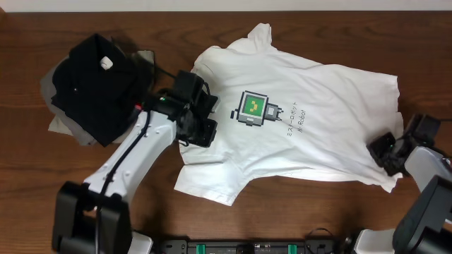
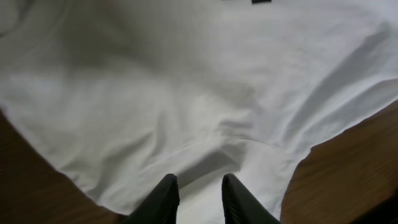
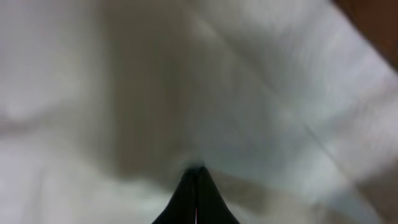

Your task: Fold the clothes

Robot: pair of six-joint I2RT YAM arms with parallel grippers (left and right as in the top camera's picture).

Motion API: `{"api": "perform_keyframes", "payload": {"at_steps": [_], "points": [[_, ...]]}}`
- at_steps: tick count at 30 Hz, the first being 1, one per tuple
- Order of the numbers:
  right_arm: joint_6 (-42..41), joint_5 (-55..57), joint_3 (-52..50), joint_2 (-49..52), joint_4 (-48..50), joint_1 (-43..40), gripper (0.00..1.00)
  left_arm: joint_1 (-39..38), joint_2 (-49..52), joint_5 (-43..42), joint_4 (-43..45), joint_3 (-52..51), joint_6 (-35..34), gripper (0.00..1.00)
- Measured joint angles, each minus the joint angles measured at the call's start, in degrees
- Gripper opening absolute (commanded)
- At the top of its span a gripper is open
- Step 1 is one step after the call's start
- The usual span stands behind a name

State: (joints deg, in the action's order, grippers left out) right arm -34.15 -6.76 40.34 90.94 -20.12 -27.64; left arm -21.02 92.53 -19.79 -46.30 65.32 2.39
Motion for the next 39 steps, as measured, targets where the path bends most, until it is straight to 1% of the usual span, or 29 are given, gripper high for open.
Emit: {"api": "perform_keyframes", "payload": {"at_steps": [1, 2, 3, 7, 9, 10, 12, 14, 17, 20, 22, 25, 29, 30, 32, 33, 34, 36, 37, 39], "points": [[-1.5, 0.4, 0.3, 1.6, 4.3, 0.9, 0.01, 0.0, 1.1, 0.0, 0.0, 0.0, 0.1, 0.26], [-1.9, 0.4, 0.5, 2.0, 5.2, 1.0, 0.01, 0.0, 1.4, 0.0, 0.0, 0.0, 0.1, 0.26], [-3.0, 0.5, 0.7, 3.8, 9.5, 1.7, 0.01, 0.0, 2.1, 0.0, 0.0, 0.0, 0.2, 0.29], [-6.7, -1.0, 2.7, 11.3, 25.1, 3.5, 0.01, 0.0, 2.9, -0.2, 0.0, 0.0, 0.6, 0.44], [-8.2, -2.7, 3.8, 14.4, 30.7, 4.0, 0.01, 0.0, 3.0, -0.4, 0.1, 0.0, 0.7, 0.51], [-8.9, -3.9, 4.5, 16.1, 33.0, 4.1, 0.03, 0.0, 3.0, -0.5, 0.1, 0.0, 0.6, 0.54], [-9.8, -6.8, 6.3, 18.4, 35.2, 4.2, 0.12, 0.0, 2.9, -0.6, 0.3, 0.0, 0.8, 0.57], [-8.9, -10.2, 7.7, 19.1, 35.2, 4.0, 0.21, 0.0, 3.0, -0.7, 0.4, 0.0, 0.8, 0.61], [-5.8, -15.8, 8.5, 19.0, 33.8, 3.2, 0.28, 0.0, 2.9, -0.8, 0.5, 0.0, 0.7, 0.64], [-2.2, -22.0, 8.4, 17.4, 29.9, 1.1, 0.29, 0.0, 3.0, -0.8, 0.5, 0.0, 0.7, 0.66], [-0.4, -25.6, 8.3, 13.7, 24.3, -1.3, 0.3, 0.0, 3.0, -0.8, 1.0, 0.0, 0.7, 0.67], [1.7, -27.2, 8.2, 6.2, 14.3, -4.4, 0.32, 0.0, 3.0, -0.8, 1.8, 0.0, 0.7, 0.67], [3.6, -23.7, 8.6, -2.5, 1.7, -8.0, 0.28, 0.0, 3.0, -0.8, 2.0, 0.0, 0.7, 0.67], [4.0, -22.0, 8.6, -3.7, -1.3, -8.7, 0.25, 0.0, 3.0, -0.8, 2.0, 0.0, 0.7, 0.67], [4.4, -16.9, 8.6, -5.1, -7.2, -10.1, 0.14, 0.0, 3.0, -0.8, 2.0, 0.0, 0.7, 0.67], [4.6, -14.4, 8.6, -5.1, -9.2, -10.3, 0.12, 0.0, 3.0, -0.8, 2.0, 0.0, 0.7, 0.67], [4.6, -12.6, 8.5, -4.9, -10.5, -10.4, 0.12, 0.0, 3.0, -0.8, 2.1, 0.0, 0.7, 0.67], [4.0, -8.9, 8.2, -4.3, -11.6, -10.4, 0.17, 0.0, 3.0, -0.8, 2.4, 0.0, 0.7, 0.67], [3.7, -7.4, 8.1, -3.7, -11.3, -10.4, 0.2, 0.0, 3.0, -0.8, 2.6, 0.0, 0.7, 0.67], [3.3, -5.4, 7.9, -2.1, -9.8, -10.4, 0.22, 0.0, 3.0, -0.8, 2.9, 0.0, 0.7, 0.67]]}}
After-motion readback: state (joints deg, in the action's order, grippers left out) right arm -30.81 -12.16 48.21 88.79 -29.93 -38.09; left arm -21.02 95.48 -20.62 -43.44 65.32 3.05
